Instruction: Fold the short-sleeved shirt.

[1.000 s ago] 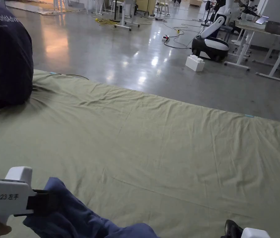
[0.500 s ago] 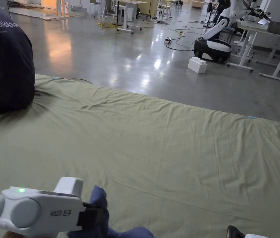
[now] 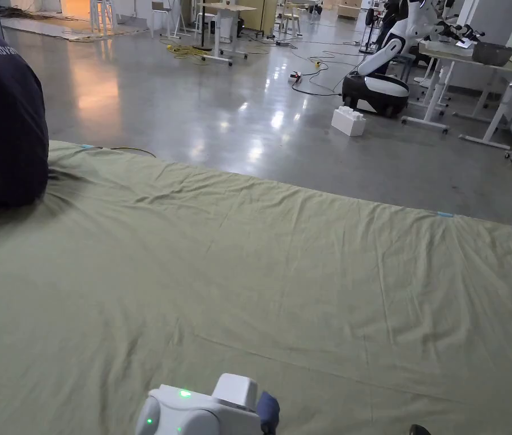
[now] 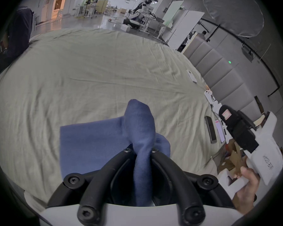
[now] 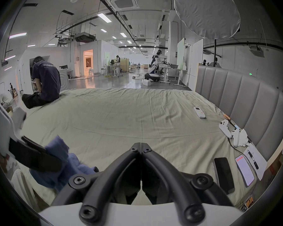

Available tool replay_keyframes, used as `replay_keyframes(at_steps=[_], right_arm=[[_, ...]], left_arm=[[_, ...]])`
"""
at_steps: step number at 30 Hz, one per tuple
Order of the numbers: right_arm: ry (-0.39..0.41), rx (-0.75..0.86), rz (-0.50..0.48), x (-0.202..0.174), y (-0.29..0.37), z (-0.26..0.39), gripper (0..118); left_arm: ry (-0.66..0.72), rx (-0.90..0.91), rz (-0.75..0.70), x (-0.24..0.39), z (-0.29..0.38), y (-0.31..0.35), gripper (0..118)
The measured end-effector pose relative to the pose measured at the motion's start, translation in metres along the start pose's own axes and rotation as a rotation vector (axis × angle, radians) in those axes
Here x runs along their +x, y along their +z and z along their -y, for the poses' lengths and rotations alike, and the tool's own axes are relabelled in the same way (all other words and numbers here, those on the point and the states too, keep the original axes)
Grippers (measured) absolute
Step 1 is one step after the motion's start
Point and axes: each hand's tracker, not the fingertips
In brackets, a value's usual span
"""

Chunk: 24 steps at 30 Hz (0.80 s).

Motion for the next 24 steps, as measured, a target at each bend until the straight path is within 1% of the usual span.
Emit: replay_keyframes(at_steps=[7, 8, 9, 11, 13, 14, 16, 18, 19, 20, 21, 22, 23, 24], right_arm=[[-0.007, -0.007, 0.015, 0.007, 0.002, 0.004, 1], [-0.009, -0.008, 0.016, 0.007, 0.002, 0.004, 1], [-0.009, -0.008, 0.017, 0.007, 0.002, 0.003, 1], [-0.011, -0.009, 0.017, 0.008, 0.002, 0.003, 1], [-0.012, -0.007, 0.017, 0.008, 0.003, 0.003, 1], [-0.012, -0.007, 0.017, 0.008, 0.003, 0.003, 1], [-0.011, -0.006, 0.016, 0.009, 0.004, 0.003, 1], [-0.014, -0.006, 0.014, 0.009, 0.004, 0.004, 1], [-0.015, -0.005, 0.014, 0.009, 0.004, 0.004, 1], [-0.016, -0.006, 0.015, 0.009, 0.004, 0.004, 1], [-0.017, -0.007, 0.014, 0.009, 0.004, 0.004, 1], [-0.019, -0.008, 0.013, 0.009, 0.004, 0.004, 1], [-0.021, -0.01, 0.012, 0.009, 0.004, 0.004, 1], [-0.024, -0.01, 0.011, 0.009, 0.004, 0.005, 1]], left_arm=[[0.019, -0.043, -0.005, 0.018, 0.01, -0.034, 13], [0.023, -0.049, -0.009, 0.018, 0.011, -0.036, 14], [0.025, -0.05, -0.007, 0.017, 0.011, -0.038, 18], [0.038, -0.048, 0.012, 0.016, 0.01, -0.035, 41], [0.077, -0.03, 0.103, 0.01, 0.009, -0.027, 64], [0.094, -0.032, 0.146, 0.007, 0.008, -0.023, 66], [0.126, -0.024, 0.198, 0.003, 0.006, -0.011, 66], [0.112, 0.015, 0.198, 0.001, 0.006, 0.001, 65], [0.106, 0.027, 0.189, 0.003, 0.006, 0.006, 62], [0.099, 0.035, 0.184, 0.003, 0.007, 0.008, 55], [0.101, 0.051, 0.181, 0.002, 0.007, 0.008, 55], [0.108, 0.063, 0.173, 0.002, 0.008, 0.006, 51], [0.113, 0.059, 0.165, 0.001, 0.009, 0.002, 42], [0.121, 0.041, 0.15, 0.001, 0.008, -0.005, 26]])
